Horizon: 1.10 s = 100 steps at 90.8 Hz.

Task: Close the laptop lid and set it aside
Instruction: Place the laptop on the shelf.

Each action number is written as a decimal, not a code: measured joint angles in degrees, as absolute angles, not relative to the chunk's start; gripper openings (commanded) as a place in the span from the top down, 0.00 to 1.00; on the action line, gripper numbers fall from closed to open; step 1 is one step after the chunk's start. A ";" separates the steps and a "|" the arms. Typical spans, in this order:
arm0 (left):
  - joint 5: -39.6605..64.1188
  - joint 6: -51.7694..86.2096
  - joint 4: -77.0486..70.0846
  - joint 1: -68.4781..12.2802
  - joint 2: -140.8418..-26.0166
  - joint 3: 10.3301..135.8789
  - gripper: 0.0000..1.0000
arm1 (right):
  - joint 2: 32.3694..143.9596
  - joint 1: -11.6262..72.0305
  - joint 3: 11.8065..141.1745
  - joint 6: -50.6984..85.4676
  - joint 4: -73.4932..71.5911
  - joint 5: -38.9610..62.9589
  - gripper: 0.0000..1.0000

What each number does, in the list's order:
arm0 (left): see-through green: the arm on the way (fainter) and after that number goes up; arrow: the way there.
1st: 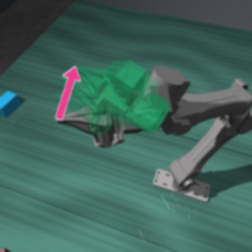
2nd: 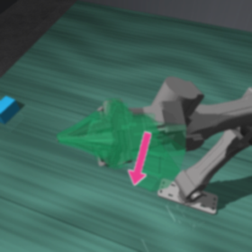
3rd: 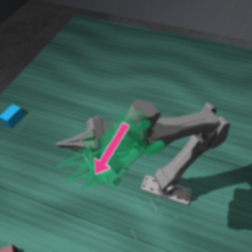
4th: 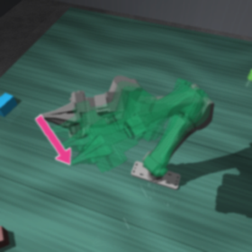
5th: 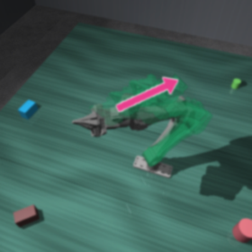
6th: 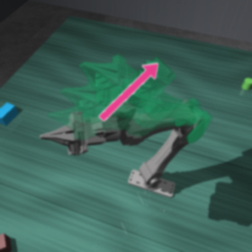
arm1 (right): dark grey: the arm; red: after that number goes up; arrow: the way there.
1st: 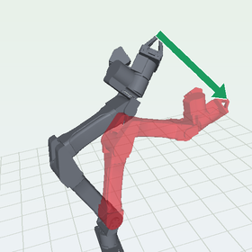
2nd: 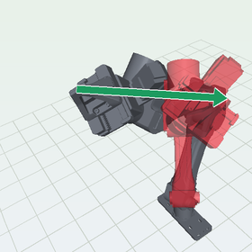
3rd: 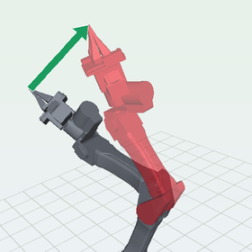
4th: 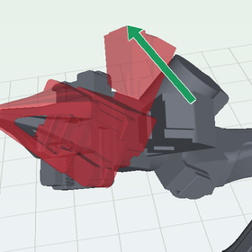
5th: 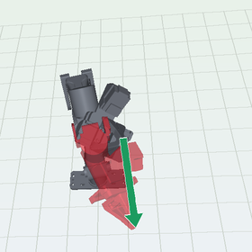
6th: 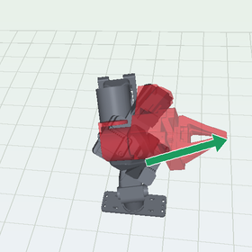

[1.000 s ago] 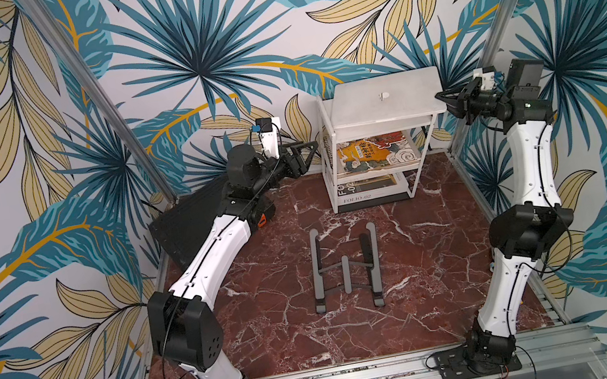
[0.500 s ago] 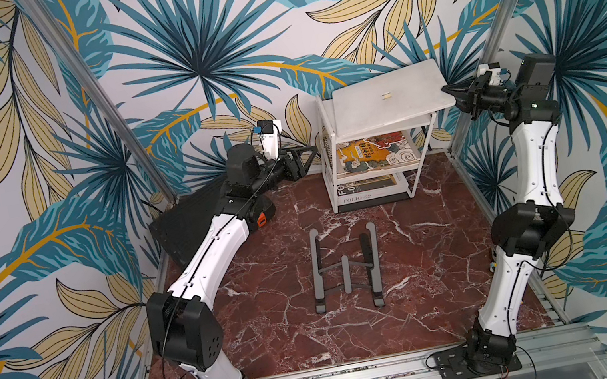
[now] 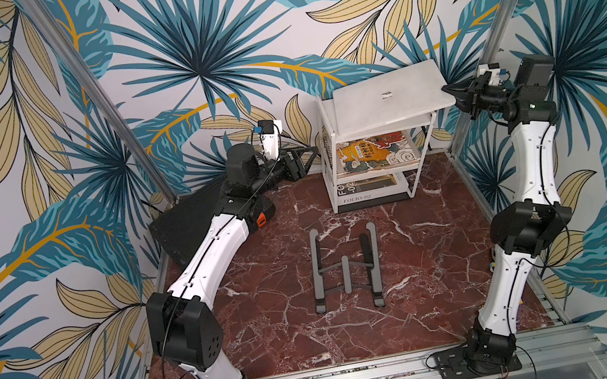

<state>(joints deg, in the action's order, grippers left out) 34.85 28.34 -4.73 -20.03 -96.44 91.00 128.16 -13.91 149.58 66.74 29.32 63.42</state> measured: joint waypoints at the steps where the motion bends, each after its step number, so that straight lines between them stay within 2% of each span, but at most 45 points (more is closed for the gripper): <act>1: 34.87 28.36 -4.73 -20.03 -96.44 91.00 0.37 | 128.38 -13.82 149.58 66.78 29.23 63.44 1.00; 36: 35.18 28.34 -4.78 -19.99 -96.44 90.65 0.37 | 131.85 -12.93 150.34 69.54 26.00 64.62 1.00; 41: 35.20 28.36 -4.82 -19.99 -96.44 90.50 0.37 | 131.85 -12.93 150.36 69.49 26.00 64.60 0.95; 70: 35.40 28.53 -5.06 -19.97 -96.44 90.13 0.37 | 132.09 -12.71 150.58 69.56 25.85 64.07 0.93; 80: 35.42 28.53 -5.13 -19.90 -96.44 89.97 0.37 | 132.86 -12.51 151.02 70.13 25.02 63.42 0.83; 85: 35.42 28.53 -5.17 -19.79 -96.44 89.82 0.37 | 133.40 -12.40 151.46 70.39 24.45 63.09 0.71; 93: 35.44 28.58 -5.28 -19.59 -96.44 89.58 0.37 | 133.67 -12.21 151.50 70.67 23.49 62.00 0.70; 100: 35.59 28.71 -5.37 -19.38 -96.44 89.45 0.37 | 133.67 -12.14 151.65 70.70 22.87 61.65 0.66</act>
<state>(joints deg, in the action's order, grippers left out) 35.59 28.71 -5.37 -19.38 -96.44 89.45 133.67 -12.14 151.65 70.70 22.87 61.65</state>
